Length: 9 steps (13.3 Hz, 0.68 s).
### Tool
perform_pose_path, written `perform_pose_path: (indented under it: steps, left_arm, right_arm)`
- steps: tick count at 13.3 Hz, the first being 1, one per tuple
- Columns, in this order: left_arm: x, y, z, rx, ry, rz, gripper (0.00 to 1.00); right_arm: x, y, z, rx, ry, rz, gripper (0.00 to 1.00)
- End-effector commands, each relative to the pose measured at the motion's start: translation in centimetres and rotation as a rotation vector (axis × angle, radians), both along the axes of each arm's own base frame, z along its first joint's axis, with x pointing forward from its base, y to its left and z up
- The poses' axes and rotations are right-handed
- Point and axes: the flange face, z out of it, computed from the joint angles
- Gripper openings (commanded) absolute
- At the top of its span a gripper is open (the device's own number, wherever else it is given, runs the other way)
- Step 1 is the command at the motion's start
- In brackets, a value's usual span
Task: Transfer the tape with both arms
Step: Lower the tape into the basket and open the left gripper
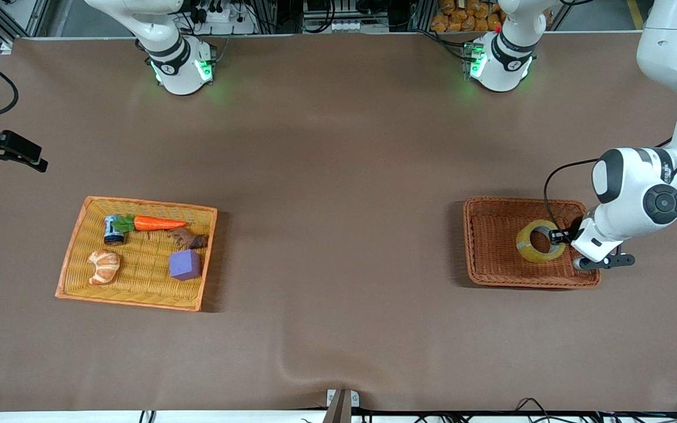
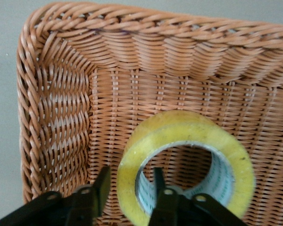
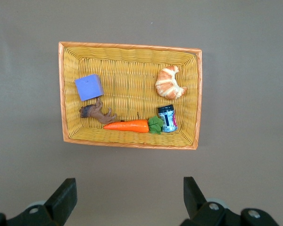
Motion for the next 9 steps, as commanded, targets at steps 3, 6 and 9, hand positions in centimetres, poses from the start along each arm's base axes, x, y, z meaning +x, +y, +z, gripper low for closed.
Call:
perform_pose_path:
  steps: [3, 6, 9]
  left_arm:
    - [1.1, -7.8, 11.9, 0.024, -0.046, -0.006, 1.0]
    - [2.2, -12.4, 21.3, 0.043, -0.026, 0.034, 1.0]
    - [0.3, -12.5, 30.0, 0.088, -0.088, 0.022, 1.0]
  right_arm:
    - [0.2, 0.0, 0.6, -0.013, 0.001, -0.01, 1.0]
    - [0.2, 0.0, 0.6, -0.013, 0.001, -0.01, 1.0]
    - [0.2, 0.1, 0.5, -0.011, 0.006, -0.011, 1.0]
